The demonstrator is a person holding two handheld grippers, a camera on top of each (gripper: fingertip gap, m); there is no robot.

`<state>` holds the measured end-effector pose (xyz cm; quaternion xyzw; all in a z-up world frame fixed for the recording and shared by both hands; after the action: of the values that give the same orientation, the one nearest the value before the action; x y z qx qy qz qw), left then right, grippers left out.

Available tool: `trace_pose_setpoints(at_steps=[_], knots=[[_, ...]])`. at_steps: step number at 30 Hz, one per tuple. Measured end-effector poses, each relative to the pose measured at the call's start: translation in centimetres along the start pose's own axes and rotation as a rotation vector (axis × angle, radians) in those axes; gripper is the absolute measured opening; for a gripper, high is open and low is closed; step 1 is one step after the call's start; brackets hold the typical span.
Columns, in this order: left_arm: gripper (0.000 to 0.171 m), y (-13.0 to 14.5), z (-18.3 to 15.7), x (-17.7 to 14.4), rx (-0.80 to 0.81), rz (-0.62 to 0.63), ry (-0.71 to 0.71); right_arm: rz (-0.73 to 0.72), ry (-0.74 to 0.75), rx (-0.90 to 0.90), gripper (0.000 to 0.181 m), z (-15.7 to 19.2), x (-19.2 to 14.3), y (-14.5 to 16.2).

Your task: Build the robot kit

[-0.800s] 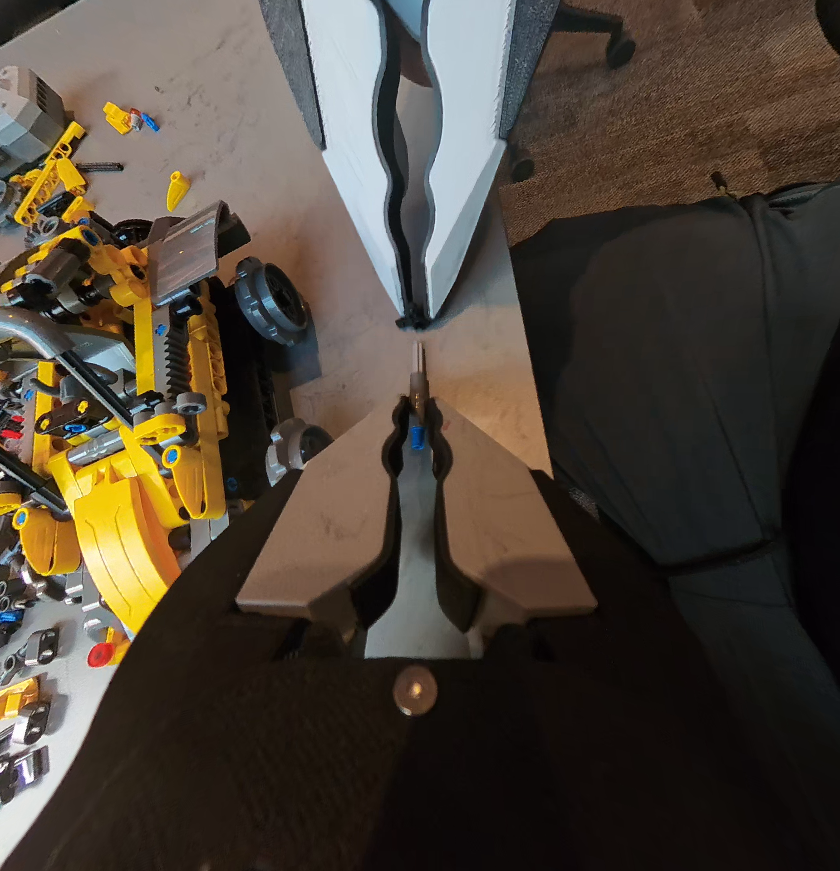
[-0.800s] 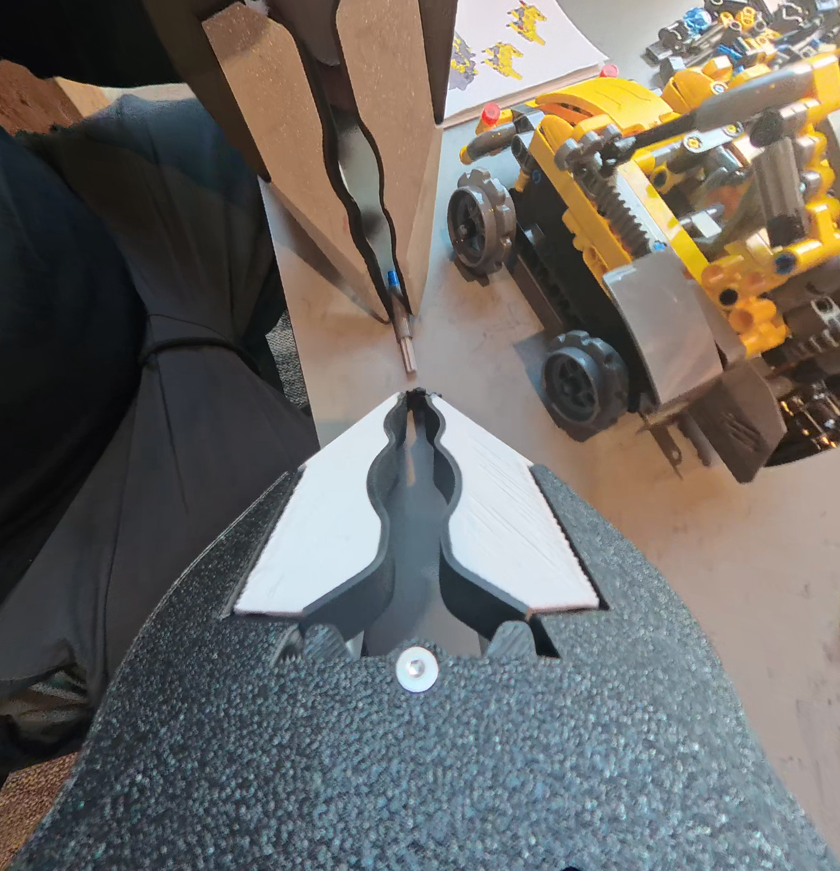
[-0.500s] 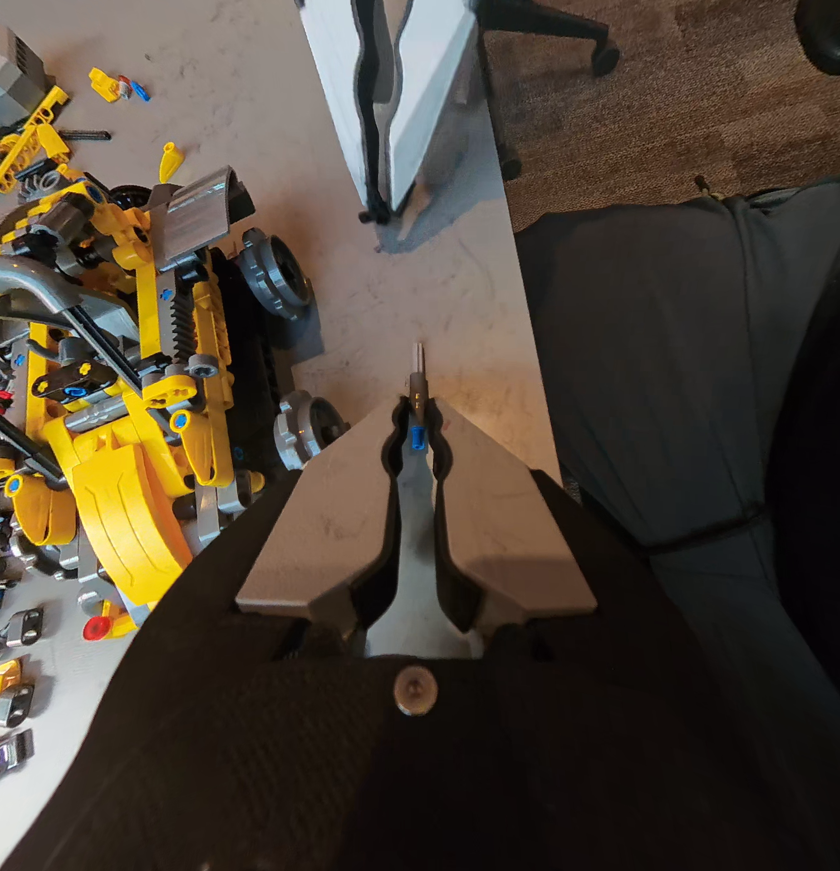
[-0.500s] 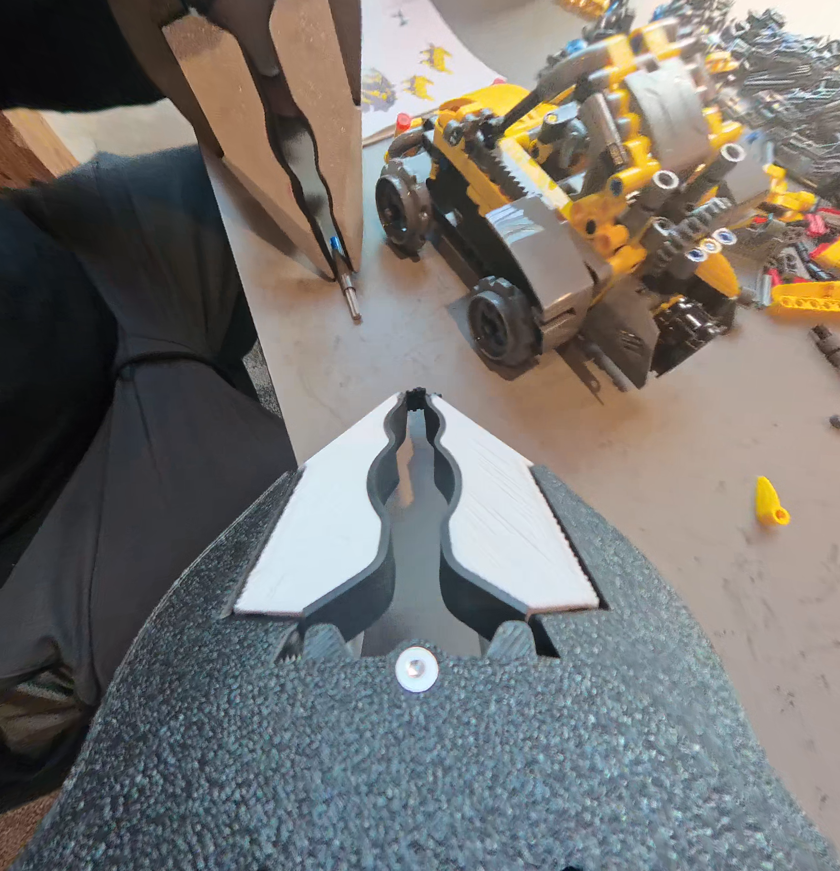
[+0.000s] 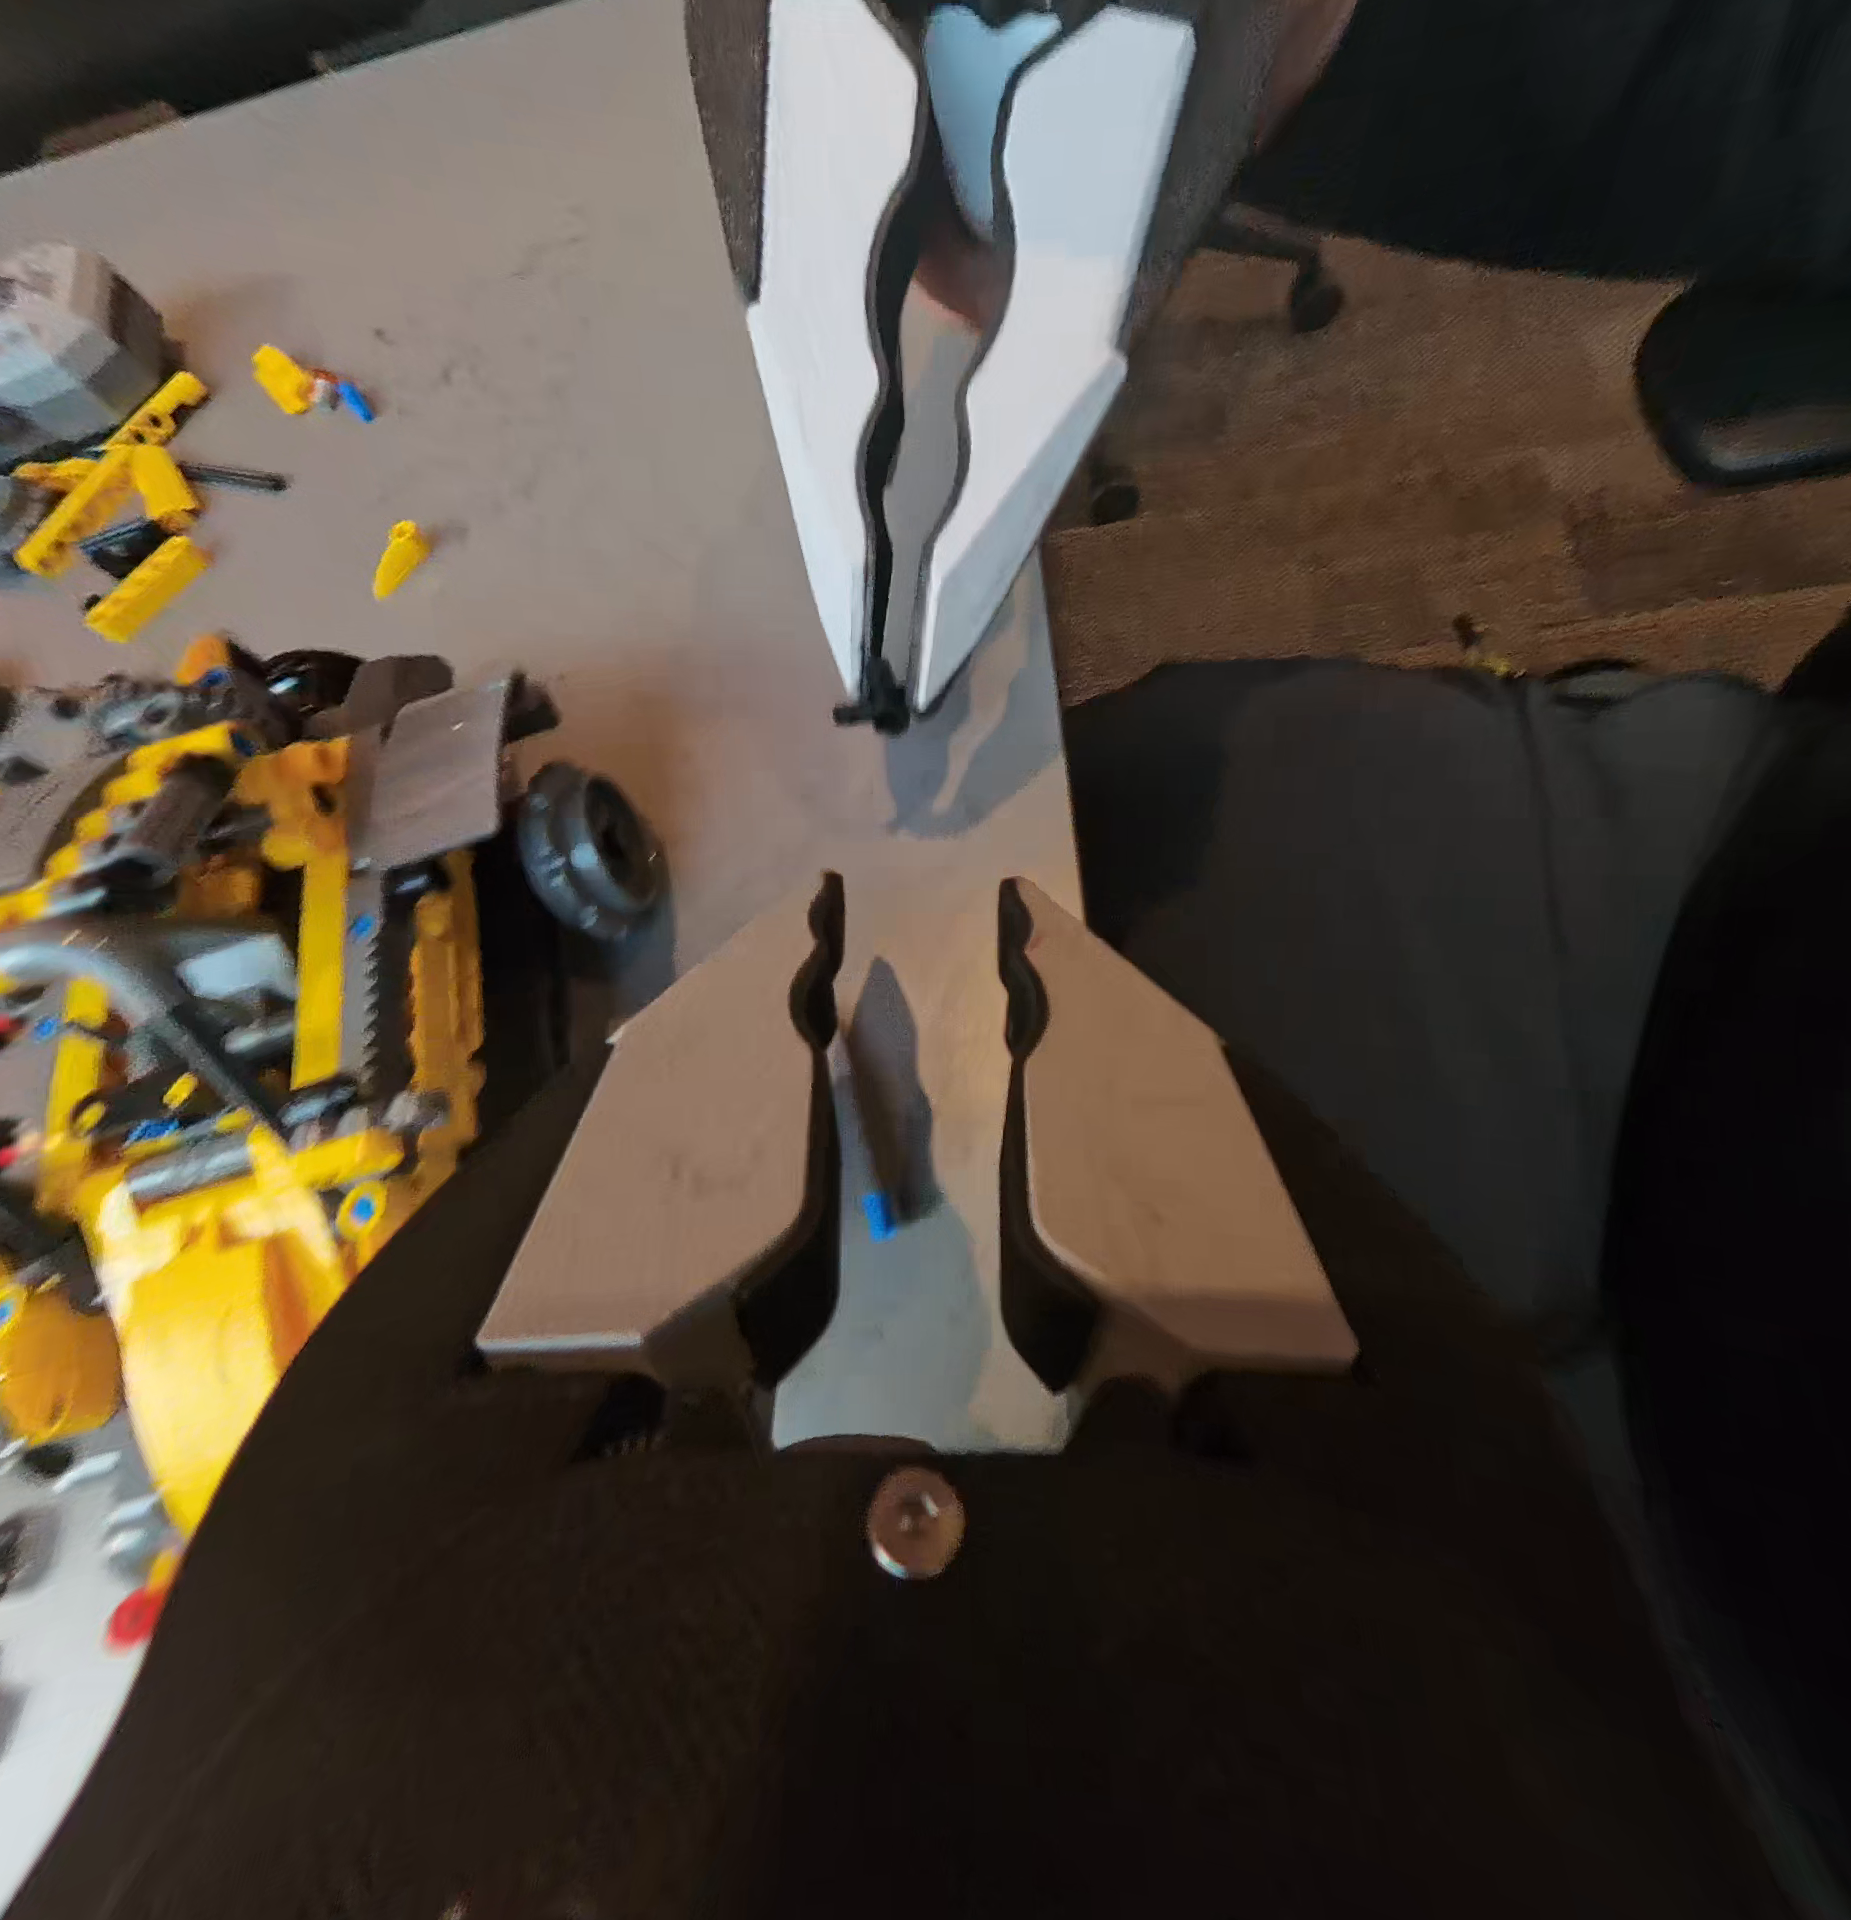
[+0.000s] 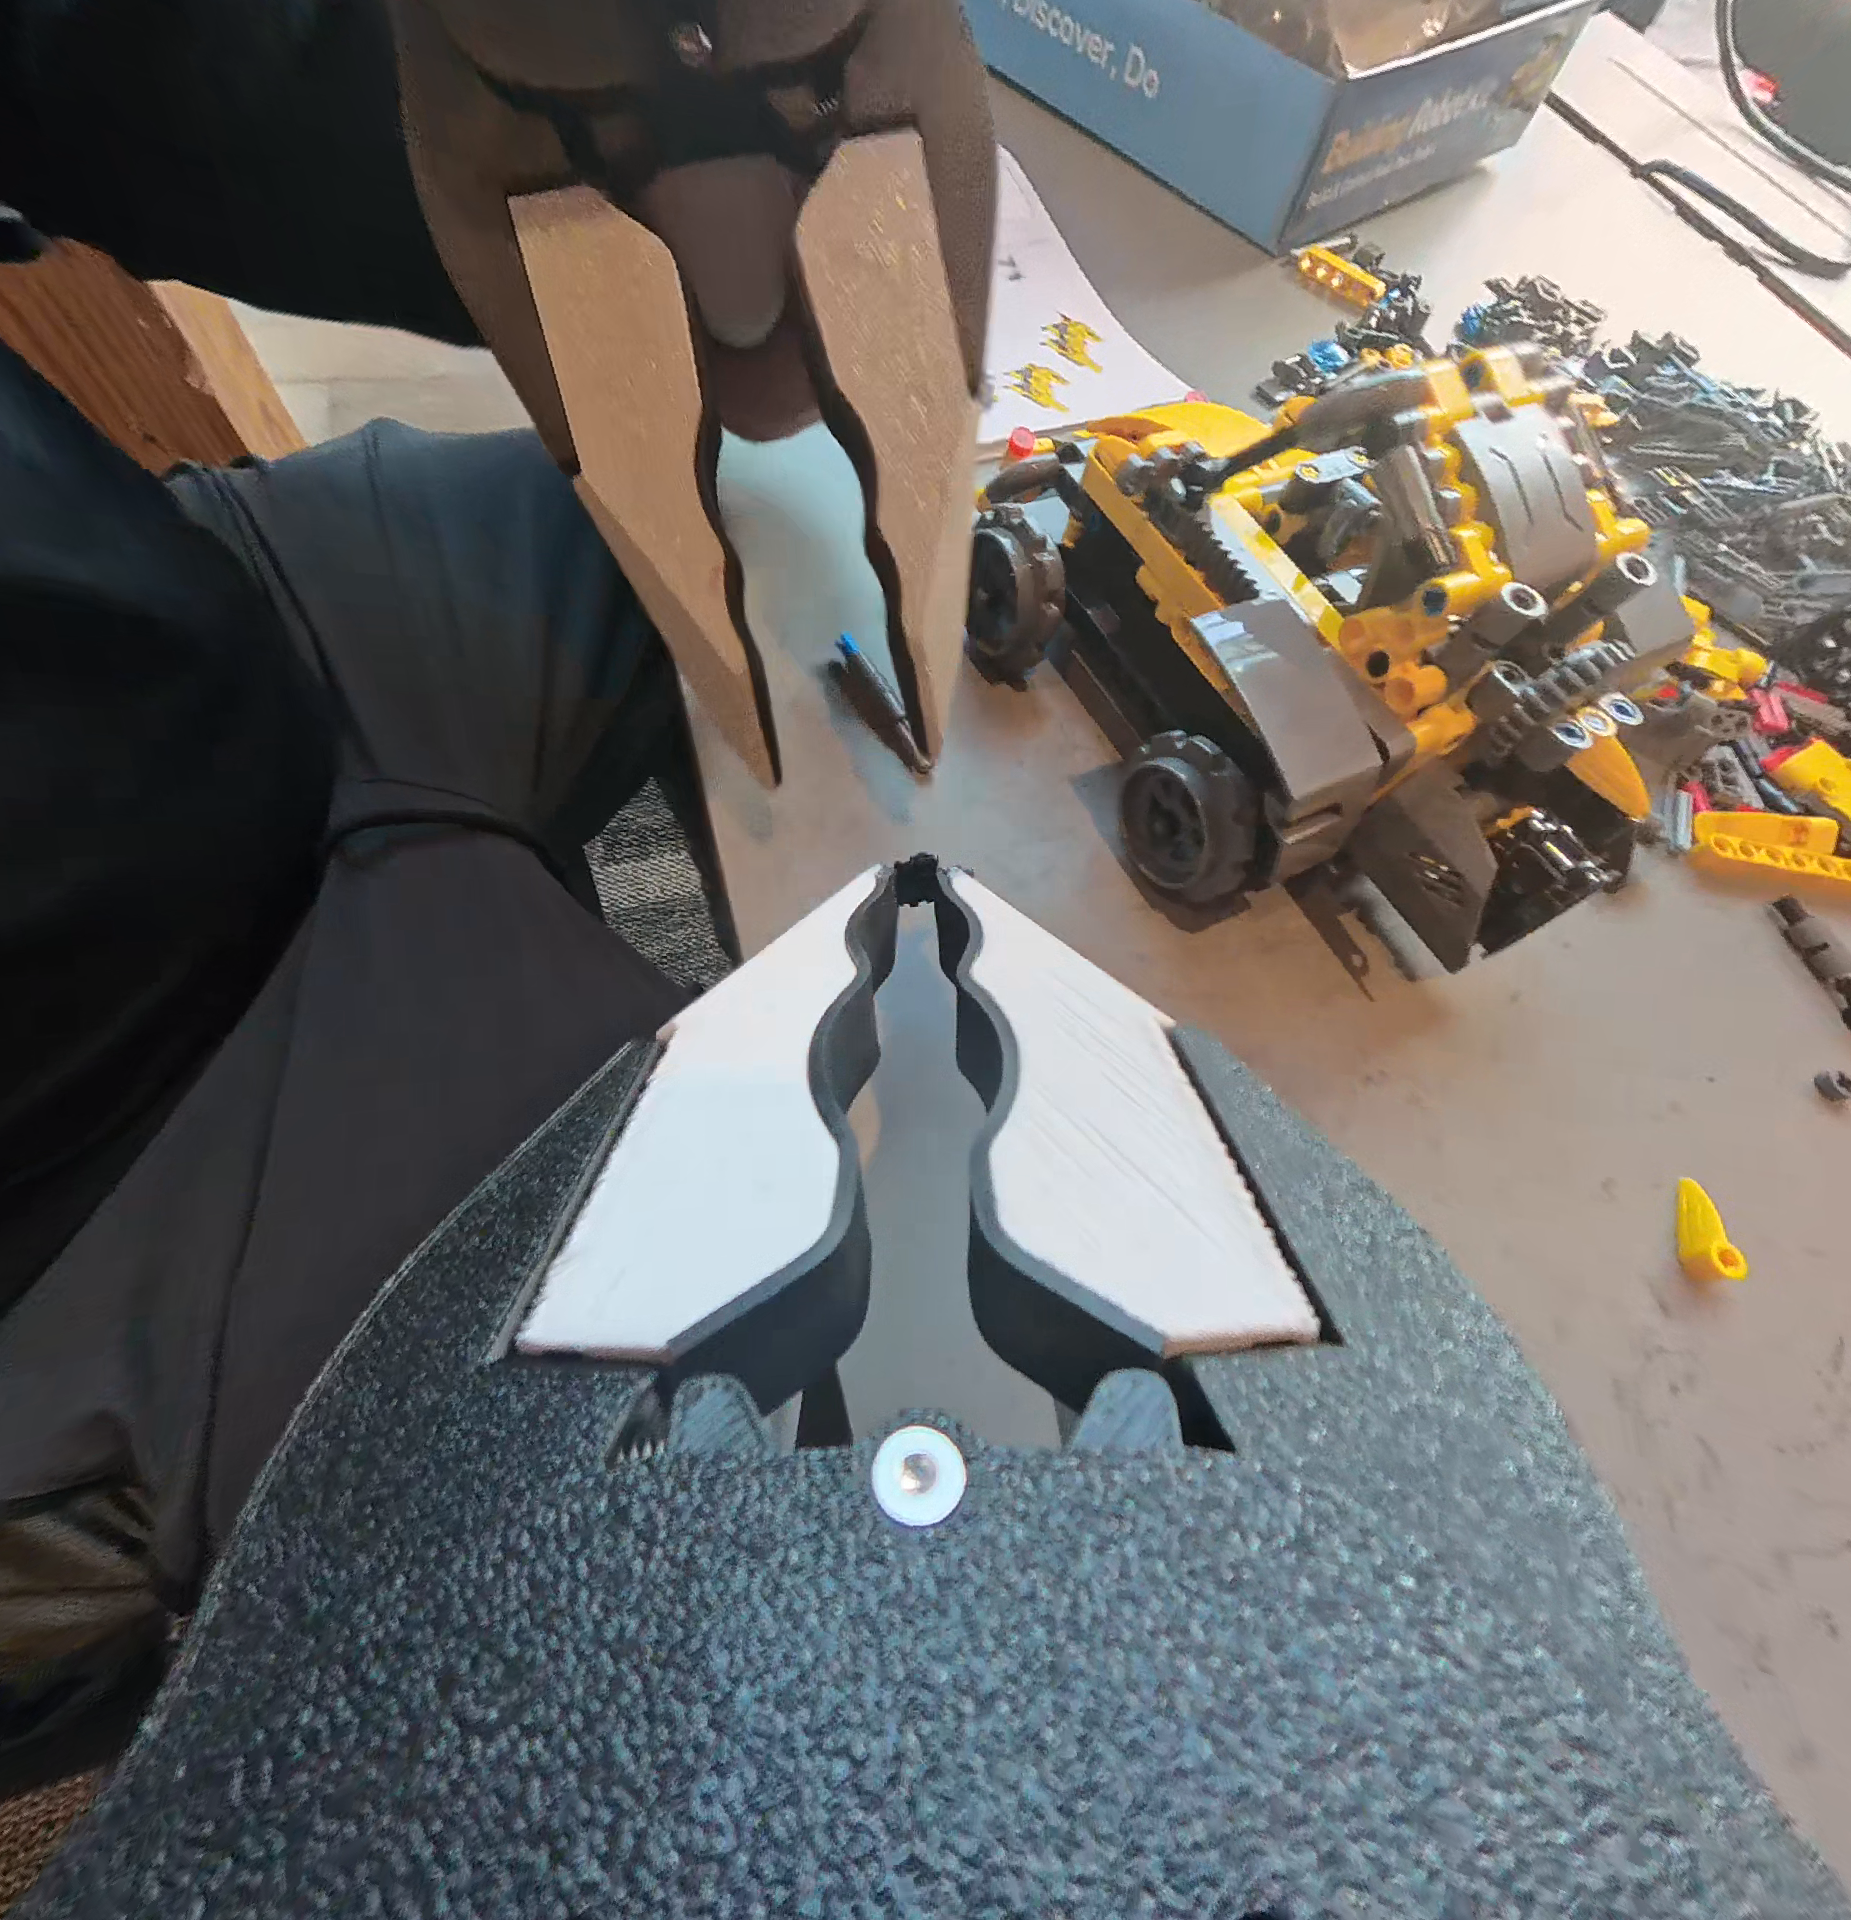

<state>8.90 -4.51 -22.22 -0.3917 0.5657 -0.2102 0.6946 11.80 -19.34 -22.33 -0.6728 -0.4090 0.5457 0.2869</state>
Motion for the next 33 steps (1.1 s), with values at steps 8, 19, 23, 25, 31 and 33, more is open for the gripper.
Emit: trace_pose_setpoints(at_steps=[8,19,23,25,31,33], knots=[[0.017,-0.7,-1.0,1.6,-0.103,-0.045,0.194,0.002,-0.049,-0.113,0.005,2.3,0.3,-1.1],[0.011,-0.4,-0.8,1.5,-0.116,-0.054,0.223,-0.006,-0.082,-0.148,0.004,2.5,0.7,-1.7],[0.012,-0.1,-0.4,1.6,-0.141,-0.034,0.190,0.019,-0.051,-0.115,0.004,2.2,1.1,-1.5],[0.012,-0.1,-0.1,1.7,-0.173,-0.021,0.161,0.036,-0.019,-0.100,0.004,2.0,1.3,-1.4],[0.014,0.4,0.4,1.7,-0.217,0.023,0.031,0.134,0.102,0.009,0.001,0.9,1.7,-0.3],[0.013,0.5,0.3,1.4,-0.227,0.017,0.001,0.156,0.134,0.041,0.001,0.9,1.9,0.1]])
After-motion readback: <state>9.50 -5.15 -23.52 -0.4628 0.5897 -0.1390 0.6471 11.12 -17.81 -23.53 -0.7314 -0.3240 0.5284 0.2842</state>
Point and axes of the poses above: each gripper's, where its closed fingertips meet, x out along the fingers, y out of its underside, z = x × y across the jaws, the point moved 8 cm from there along -x, back along the fingers, and after that the axes turned 8 degrees about -x, right-handed, at the moved point
